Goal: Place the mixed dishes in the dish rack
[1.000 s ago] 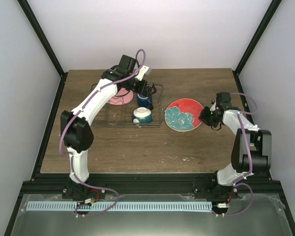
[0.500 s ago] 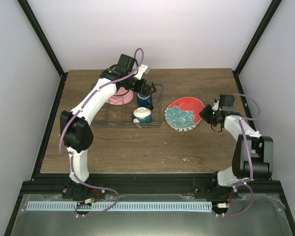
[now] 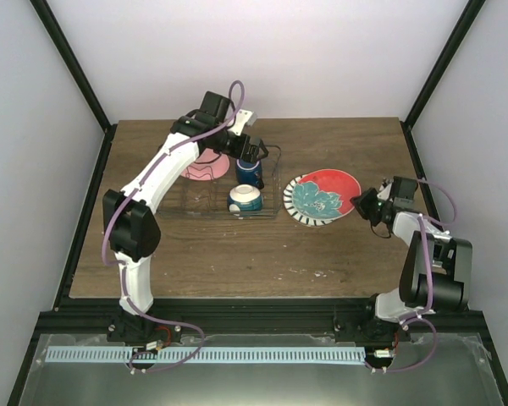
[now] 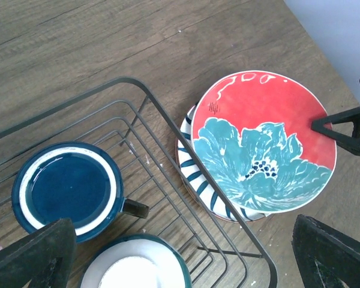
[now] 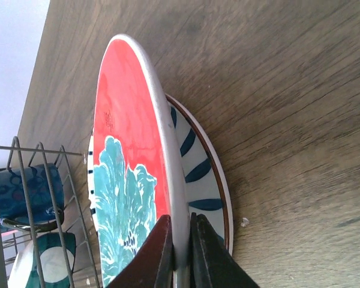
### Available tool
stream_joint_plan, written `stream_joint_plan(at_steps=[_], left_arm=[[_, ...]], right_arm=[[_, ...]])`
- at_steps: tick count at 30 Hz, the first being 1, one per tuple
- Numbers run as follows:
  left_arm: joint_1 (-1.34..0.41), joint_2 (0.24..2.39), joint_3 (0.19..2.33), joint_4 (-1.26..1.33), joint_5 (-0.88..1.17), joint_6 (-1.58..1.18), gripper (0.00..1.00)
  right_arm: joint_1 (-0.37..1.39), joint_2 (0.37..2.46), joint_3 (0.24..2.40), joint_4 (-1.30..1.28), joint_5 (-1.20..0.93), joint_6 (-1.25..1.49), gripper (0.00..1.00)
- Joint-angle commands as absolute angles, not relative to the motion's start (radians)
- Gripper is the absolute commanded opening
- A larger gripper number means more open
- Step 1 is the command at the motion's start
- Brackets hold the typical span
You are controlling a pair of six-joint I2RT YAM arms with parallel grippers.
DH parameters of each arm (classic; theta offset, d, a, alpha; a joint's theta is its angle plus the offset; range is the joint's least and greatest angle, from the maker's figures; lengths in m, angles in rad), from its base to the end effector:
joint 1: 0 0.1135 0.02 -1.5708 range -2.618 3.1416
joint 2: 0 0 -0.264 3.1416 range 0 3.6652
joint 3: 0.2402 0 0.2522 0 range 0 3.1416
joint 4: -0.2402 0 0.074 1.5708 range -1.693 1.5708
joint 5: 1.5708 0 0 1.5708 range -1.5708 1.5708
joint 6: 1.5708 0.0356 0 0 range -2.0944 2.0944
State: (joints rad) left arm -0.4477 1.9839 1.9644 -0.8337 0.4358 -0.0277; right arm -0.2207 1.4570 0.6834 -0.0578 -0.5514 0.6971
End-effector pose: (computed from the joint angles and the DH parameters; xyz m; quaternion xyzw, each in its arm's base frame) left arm 0.3919 -0.2049 0.3304 0.2648 0.8783 -0.2775 0.2855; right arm 0.2748 -0.0425 0.1705 0.3093 0.8480 0.3287 0.2780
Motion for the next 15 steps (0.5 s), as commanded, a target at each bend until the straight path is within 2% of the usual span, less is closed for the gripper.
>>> stream_joint_plan(at_steps=[1,10,15], left_arm=[[-0.430,2.014,1.997,-0.833,0.501,-0.046,1.00],[-0.410,2.034,1.943,-0.769,0.734,-0.061,1.00],[-0.389,2.031,1.893,-0.700,0.833,-0.095,0.99]], right_arm=[[-0.258,1.375,0.715,0.052,-0.632,0.722,0.01],[-0.346,1.326,0.747,0.086,-0.727,0.742,0.01],[-0.347,1.332,0.736,0.225,-0.830,0.815,0.01]])
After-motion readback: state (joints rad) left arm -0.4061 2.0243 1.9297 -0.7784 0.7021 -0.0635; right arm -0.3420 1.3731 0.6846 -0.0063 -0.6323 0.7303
